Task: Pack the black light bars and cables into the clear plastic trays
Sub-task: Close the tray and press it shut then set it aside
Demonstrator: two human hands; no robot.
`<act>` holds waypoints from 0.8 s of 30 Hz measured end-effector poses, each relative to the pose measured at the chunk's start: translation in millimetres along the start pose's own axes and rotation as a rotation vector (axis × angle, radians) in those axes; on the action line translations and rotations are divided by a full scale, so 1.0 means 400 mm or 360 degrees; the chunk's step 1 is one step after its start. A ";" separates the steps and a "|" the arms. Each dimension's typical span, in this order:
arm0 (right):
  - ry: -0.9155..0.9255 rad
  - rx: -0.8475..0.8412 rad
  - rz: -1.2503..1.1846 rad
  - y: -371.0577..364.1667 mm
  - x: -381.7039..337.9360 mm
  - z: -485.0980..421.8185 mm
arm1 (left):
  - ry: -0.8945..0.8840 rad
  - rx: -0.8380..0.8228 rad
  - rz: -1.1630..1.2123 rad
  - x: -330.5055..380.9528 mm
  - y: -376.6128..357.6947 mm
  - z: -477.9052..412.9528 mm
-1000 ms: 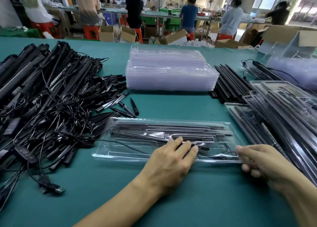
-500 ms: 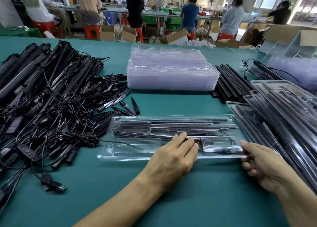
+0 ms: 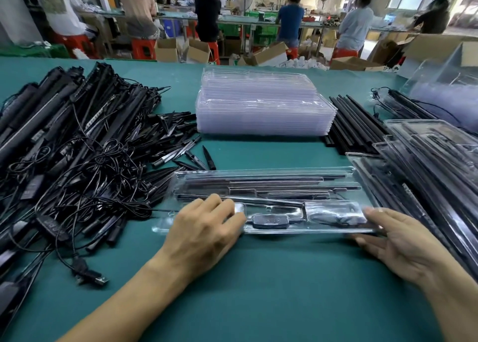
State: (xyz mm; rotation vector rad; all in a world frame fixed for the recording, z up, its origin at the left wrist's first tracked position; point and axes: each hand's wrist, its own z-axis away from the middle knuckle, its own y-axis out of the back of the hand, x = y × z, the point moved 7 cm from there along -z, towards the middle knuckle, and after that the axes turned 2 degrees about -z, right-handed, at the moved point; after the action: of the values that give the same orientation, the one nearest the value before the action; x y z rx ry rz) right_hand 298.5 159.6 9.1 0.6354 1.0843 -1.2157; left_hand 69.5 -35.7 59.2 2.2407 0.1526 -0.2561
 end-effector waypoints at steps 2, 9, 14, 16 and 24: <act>-0.0017 -0.0015 -0.0007 -0.004 0.001 0.000 | -0.0007 0.0050 -0.0016 0.012 0.000 -0.006; -0.0067 -0.0072 -0.0044 -0.019 0.013 -0.012 | -0.0052 0.0024 -0.0034 0.066 -0.035 -0.073; -0.0046 -0.0092 -0.0045 -0.017 0.013 -0.013 | 0.0103 -0.0027 -0.0068 0.082 -0.069 -0.090; -0.0065 -0.0099 -0.0024 -0.017 0.012 -0.008 | 0.0133 -0.0034 -0.0109 0.081 -0.072 -0.092; -0.0381 -0.0267 0.0320 -0.001 0.028 0.009 | 0.0051 0.0158 -0.0222 0.072 -0.041 -0.093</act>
State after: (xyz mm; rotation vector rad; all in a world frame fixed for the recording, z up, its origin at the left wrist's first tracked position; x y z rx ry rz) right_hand 298.9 151.7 0.4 0.4456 0.8875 -0.9873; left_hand 99.3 4.1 62.7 2.3366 0.3207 -0.3088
